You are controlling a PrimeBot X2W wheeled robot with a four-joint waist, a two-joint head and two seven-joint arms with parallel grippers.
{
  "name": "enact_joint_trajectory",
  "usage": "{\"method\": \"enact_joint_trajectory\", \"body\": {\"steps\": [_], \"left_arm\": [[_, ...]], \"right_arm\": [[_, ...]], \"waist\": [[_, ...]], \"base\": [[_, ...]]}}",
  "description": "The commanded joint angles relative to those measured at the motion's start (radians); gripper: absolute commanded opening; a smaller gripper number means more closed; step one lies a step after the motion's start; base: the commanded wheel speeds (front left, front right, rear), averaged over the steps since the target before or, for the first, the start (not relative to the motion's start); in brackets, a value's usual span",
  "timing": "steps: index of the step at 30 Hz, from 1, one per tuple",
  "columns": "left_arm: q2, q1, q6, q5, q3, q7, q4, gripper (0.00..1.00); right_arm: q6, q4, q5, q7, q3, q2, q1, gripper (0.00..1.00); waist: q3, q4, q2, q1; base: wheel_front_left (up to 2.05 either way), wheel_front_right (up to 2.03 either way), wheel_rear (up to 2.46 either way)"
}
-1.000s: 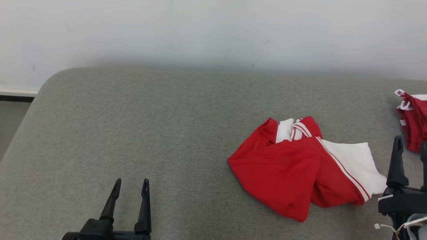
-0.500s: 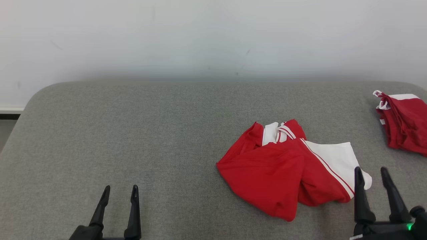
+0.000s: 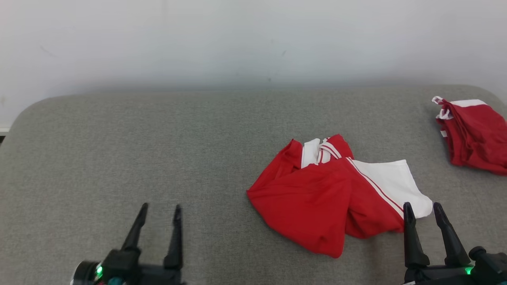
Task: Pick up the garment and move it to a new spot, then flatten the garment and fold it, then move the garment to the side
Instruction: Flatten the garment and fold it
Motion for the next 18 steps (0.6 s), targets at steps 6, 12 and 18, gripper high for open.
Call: {"method": "enact_joint_trajectory", "body": {"steps": [6,12,18], "left_arm": [[0.0,-0.17,-0.017,0.004,-0.185,-0.003,0.063,1.0],[0.001,-0.33,-0.022,-0.028,-0.356,0.009,0.183,1.0],[0.002,-0.462,-0.026,-0.032,-0.435,0.037,0.321,1.0]], "right_arm": [[-0.002,0.015,0.011,0.0,-0.003,-0.003,-0.04,1.0],[-0.002,0.029,0.013,0.0,-0.004,0.003,-0.067,1.0],[-0.002,0.042,0.021,0.0,0.004,0.008,-0.1,1.0]], "waist": [[0.047,-0.063,0.0,0.0001],[0.081,-0.114,0.0,0.0001],[0.119,-0.179,0.0,0.0001]], "base": [[0.0,0.0,0.0],[0.0,0.0,0.0],[0.0,0.0,0.0]]}}
